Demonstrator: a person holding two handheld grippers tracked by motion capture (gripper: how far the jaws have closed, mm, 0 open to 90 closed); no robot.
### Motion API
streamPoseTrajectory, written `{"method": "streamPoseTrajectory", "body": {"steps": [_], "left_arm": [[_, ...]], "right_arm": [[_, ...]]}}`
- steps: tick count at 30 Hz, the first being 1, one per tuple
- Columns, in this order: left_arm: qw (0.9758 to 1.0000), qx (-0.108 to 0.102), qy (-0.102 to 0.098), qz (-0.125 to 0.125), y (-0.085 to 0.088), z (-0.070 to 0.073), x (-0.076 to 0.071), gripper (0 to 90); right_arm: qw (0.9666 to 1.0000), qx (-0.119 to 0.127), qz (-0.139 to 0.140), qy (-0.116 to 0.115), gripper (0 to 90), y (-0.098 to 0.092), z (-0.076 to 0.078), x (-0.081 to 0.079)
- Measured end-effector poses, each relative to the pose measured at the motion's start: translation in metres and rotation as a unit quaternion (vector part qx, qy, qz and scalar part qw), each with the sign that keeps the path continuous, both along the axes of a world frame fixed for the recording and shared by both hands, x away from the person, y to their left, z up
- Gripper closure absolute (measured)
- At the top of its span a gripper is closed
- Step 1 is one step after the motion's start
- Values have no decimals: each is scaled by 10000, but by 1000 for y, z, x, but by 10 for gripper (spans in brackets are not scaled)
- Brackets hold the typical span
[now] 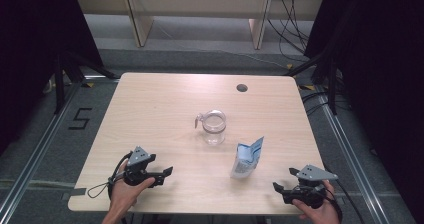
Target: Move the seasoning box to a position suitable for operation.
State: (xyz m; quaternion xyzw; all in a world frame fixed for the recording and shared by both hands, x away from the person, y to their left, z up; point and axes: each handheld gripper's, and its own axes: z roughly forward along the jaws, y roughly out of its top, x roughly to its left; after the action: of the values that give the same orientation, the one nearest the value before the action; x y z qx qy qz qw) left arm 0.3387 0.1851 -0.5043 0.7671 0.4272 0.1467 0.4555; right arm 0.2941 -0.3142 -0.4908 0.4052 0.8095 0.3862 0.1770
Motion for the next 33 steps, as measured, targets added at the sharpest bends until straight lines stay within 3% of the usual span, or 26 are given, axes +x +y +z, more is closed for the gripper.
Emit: {"method": "streamPoseTrajectory", "body": {"steps": [7,8,12,16,21,24,27,30,33], "left_arm": [[10000,12,-18,50,-6,1,10,193],[10000,12,-18,50,-6,1,10,198],[9998,-31,-173,63,-8,6,18,205],[9996,-149,-183,131,-10,9,23,205],[9991,-246,-355,-7,-18,17,37,204],[9989,-222,-402,5,-22,19,42,209],[9986,-279,-447,2,-28,22,54,226],[9980,-226,-585,-29,-32,22,62,266],[9980,-175,-602,-16,-36,21,68,312]], "right_arm": [[10000,6,39,-16,193,0,-1,1],[9999,19,134,88,193,-1,0,2],[9999,17,125,80,193,-1,0,2],[9999,44,95,106,193,-1,0,1],[9999,88,99,97,193,-1,0,1],[10000,57,-42,49,193,0,0,0],[10000,27,-54,25,193,-1,0,0],[10000,21,-62,44,192,-1,0,0],[10000,35,-65,34,192,-1,0,0]]}}
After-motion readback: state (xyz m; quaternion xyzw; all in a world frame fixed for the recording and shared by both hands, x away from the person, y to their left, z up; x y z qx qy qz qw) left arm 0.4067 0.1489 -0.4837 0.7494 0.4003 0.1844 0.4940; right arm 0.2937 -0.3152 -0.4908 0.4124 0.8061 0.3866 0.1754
